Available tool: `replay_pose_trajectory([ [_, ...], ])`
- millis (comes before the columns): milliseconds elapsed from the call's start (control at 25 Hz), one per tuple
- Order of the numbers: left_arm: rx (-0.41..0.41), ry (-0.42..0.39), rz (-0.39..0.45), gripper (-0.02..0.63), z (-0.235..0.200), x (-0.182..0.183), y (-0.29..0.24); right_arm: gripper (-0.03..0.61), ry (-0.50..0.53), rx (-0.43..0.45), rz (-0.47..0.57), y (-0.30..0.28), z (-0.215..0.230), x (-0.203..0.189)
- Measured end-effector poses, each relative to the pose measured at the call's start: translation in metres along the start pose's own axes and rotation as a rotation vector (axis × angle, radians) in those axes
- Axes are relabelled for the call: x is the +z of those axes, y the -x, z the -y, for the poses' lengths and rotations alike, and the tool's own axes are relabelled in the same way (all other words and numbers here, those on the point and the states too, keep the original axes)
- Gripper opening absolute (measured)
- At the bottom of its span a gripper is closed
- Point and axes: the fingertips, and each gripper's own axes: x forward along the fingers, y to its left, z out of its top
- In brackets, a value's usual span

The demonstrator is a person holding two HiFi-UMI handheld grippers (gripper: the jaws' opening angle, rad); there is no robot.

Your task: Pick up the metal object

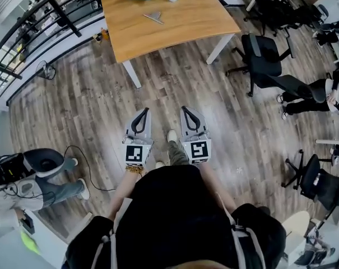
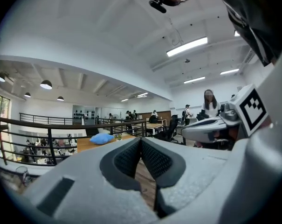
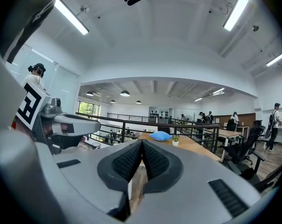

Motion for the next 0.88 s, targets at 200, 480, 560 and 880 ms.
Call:
replay_pose_trajectory([
  [200,0.051,-0.007,0.013,0.003,-0.032,0.019,-0.064,0.0,-0.014,0.015,0.017,-0.061,0.055,0.009],
  [480,0.143,0.01,-0.005,0.003,-0.072,0.009,-0.096,0.0,0.001,0.021,-0.025,-0.122,0.1,-0.003],
  [560,0.16,0.03,-0.021,0.003,-0.087,0.0,-0.099,0.0,0.007,0.025,-0.044,-0.138,0.1,-0.006],
  [880,0.069,0.051,-0.006,0.003,-0.179,-0.019,-0.16,0.0,0.038,-0.011,-0.093,-0.241,0.084,0.005],
])
